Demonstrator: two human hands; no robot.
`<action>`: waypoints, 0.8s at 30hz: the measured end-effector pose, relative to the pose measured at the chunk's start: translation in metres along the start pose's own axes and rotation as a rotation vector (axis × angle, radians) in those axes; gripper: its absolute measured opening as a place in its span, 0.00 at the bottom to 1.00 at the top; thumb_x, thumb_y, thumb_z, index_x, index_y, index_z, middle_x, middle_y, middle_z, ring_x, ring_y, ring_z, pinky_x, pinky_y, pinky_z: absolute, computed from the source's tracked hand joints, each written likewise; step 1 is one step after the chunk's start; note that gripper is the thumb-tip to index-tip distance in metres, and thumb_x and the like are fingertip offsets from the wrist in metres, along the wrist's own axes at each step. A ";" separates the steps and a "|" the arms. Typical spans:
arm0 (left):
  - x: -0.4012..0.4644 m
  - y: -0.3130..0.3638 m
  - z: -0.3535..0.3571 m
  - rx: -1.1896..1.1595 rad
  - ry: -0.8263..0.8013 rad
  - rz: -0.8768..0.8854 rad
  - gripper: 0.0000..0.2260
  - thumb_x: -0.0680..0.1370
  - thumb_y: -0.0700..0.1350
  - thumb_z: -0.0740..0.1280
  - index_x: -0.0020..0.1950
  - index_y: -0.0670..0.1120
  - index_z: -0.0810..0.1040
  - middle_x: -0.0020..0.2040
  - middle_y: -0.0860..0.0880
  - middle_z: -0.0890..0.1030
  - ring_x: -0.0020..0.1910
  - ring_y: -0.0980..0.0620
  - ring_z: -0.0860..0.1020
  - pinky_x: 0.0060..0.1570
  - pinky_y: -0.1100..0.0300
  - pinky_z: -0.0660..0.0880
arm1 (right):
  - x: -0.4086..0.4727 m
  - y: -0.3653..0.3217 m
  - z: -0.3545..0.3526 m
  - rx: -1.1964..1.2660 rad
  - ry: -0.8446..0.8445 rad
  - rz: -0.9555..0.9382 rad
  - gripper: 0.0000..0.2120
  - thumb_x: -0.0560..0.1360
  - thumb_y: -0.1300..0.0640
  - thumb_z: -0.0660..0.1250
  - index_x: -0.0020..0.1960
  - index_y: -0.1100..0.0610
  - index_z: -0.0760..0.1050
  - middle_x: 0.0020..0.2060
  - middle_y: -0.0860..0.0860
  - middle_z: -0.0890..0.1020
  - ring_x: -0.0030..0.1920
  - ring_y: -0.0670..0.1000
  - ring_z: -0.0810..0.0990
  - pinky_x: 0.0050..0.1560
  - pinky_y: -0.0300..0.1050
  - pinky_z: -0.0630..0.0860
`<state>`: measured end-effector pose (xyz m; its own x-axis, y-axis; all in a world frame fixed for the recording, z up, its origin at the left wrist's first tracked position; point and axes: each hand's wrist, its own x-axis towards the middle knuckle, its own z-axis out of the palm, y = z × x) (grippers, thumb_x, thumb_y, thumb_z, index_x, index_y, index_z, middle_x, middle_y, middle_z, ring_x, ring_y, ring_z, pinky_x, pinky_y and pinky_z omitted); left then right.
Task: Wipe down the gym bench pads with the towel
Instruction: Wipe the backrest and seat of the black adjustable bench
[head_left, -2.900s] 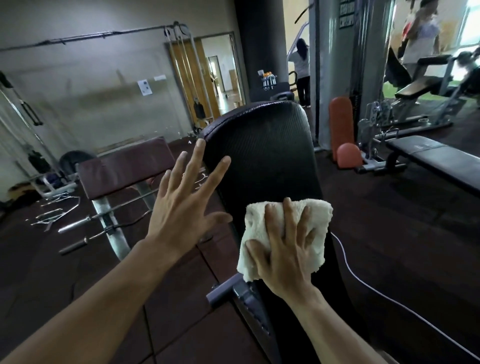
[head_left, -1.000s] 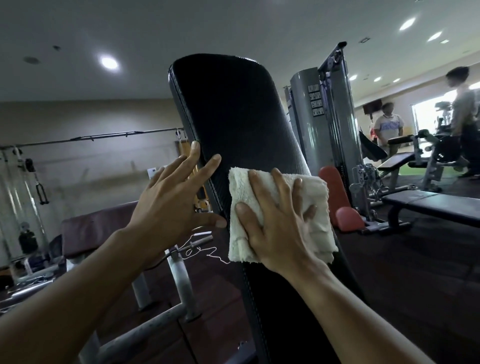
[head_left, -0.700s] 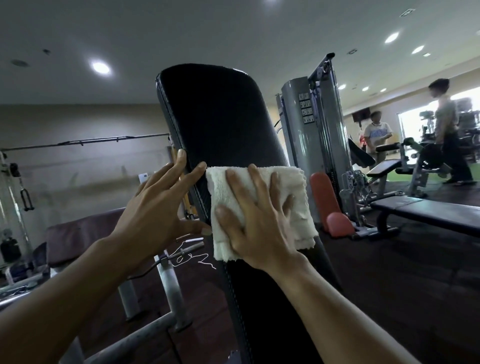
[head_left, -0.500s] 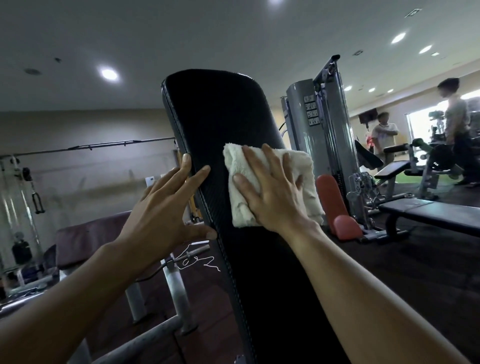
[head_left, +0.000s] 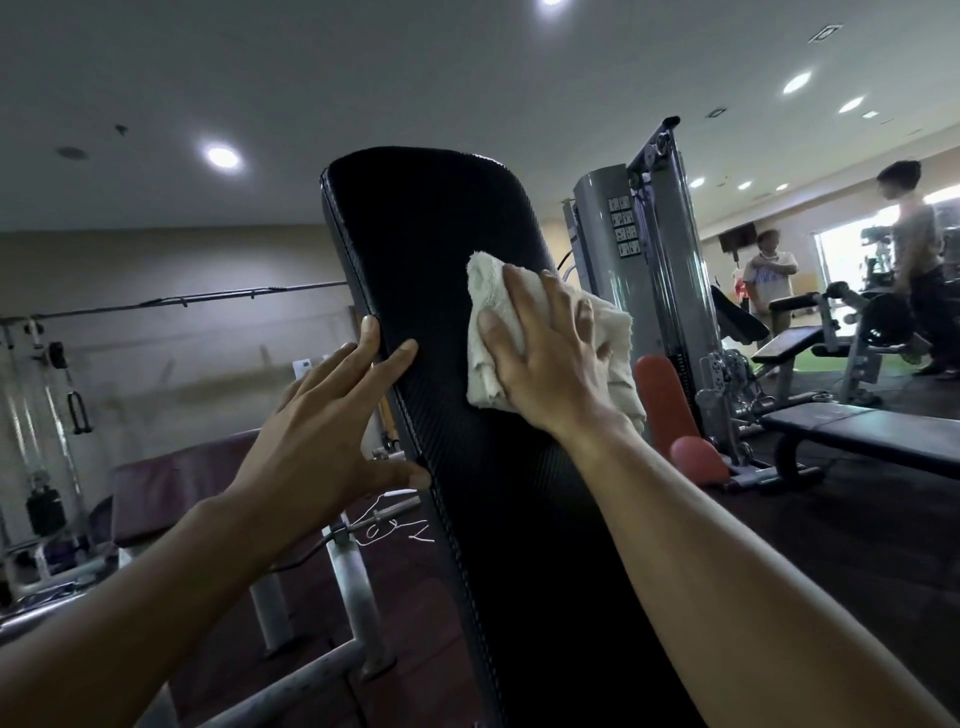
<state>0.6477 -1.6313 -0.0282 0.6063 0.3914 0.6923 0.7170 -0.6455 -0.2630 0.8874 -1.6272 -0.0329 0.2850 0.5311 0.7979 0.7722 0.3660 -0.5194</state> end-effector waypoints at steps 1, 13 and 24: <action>0.001 -0.002 0.001 0.024 0.000 -0.003 0.51 0.62 0.80 0.58 0.80 0.58 0.52 0.81 0.50 0.48 0.79 0.48 0.52 0.74 0.46 0.57 | -0.010 -0.001 0.004 -0.002 -0.011 -0.017 0.29 0.80 0.29 0.49 0.78 0.30 0.45 0.80 0.37 0.45 0.81 0.63 0.41 0.73 0.78 0.48; -0.002 -0.003 0.007 0.218 0.020 -0.019 0.49 0.62 0.82 0.52 0.78 0.64 0.39 0.80 0.52 0.40 0.78 0.46 0.39 0.71 0.43 0.40 | -0.027 0.024 0.011 -0.023 0.023 0.024 0.32 0.76 0.24 0.45 0.78 0.28 0.43 0.81 0.41 0.46 0.81 0.64 0.46 0.74 0.74 0.53; 0.000 -0.007 0.011 0.239 0.026 -0.006 0.49 0.63 0.82 0.52 0.76 0.66 0.33 0.79 0.52 0.37 0.77 0.47 0.36 0.71 0.41 0.38 | -0.061 0.026 0.015 -0.044 -0.002 0.048 0.32 0.77 0.26 0.43 0.78 0.29 0.40 0.81 0.40 0.43 0.81 0.63 0.44 0.75 0.73 0.50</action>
<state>0.6460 -1.6194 -0.0339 0.5947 0.3759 0.7106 0.7836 -0.4683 -0.4082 0.8813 -1.6382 -0.0994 0.3210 0.5486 0.7720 0.7822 0.3060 -0.5428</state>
